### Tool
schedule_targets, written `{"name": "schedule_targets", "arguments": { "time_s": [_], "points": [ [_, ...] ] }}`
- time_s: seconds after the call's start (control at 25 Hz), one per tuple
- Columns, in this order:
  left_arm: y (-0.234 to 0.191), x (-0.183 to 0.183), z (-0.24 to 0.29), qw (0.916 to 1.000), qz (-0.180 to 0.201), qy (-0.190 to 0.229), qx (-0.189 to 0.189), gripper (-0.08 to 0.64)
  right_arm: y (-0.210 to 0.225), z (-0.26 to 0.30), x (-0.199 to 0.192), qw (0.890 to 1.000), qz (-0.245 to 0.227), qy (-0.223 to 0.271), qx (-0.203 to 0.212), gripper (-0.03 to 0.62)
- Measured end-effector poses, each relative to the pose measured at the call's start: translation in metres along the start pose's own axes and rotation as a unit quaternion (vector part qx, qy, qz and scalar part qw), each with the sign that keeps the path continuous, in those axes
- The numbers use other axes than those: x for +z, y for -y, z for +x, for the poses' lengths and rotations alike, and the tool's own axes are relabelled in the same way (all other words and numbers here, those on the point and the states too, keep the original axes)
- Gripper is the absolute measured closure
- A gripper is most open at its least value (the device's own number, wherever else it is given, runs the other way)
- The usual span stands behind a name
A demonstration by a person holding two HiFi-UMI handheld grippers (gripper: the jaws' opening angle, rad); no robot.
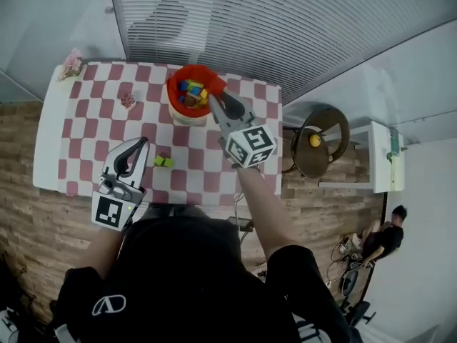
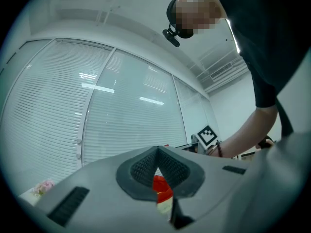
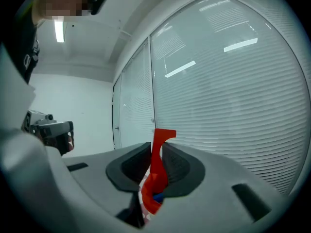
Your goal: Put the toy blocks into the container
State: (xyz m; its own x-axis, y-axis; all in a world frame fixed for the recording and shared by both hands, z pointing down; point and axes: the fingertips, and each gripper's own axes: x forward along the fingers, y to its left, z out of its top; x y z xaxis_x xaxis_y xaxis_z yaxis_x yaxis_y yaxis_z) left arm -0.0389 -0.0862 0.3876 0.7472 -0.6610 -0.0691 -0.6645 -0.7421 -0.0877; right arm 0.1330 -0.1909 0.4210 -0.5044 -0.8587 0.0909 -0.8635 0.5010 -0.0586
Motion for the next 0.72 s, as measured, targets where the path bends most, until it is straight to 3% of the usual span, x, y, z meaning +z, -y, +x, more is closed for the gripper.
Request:
{"name": "schedule_targets", "arguments": {
  "time_s": [0.28, 0.56, 0.72],
  "points": [
    [-0.006, -0.002, -0.01, 0.9999, 0.0, -0.002, 0.016, 0.554, 0.029, 0.057, -0.059, 0.996, 0.011, -0.093, -0.013, 0.515],
    [-0.013, -0.005, -0.02, 0.9994, -0.003, -0.008, 0.034, 0.554, 0.045, 0.078, -0.112, 0.98, 0.014, -0.196, -0.033, 0.514],
    [-0.018, -0.007, -0.023, 0.999, -0.002, -0.009, 0.043, 0.555, 0.045, 0.083, -0.121, 0.975, 0.007, -0.218, -0.029, 0.467]
  ]
}}
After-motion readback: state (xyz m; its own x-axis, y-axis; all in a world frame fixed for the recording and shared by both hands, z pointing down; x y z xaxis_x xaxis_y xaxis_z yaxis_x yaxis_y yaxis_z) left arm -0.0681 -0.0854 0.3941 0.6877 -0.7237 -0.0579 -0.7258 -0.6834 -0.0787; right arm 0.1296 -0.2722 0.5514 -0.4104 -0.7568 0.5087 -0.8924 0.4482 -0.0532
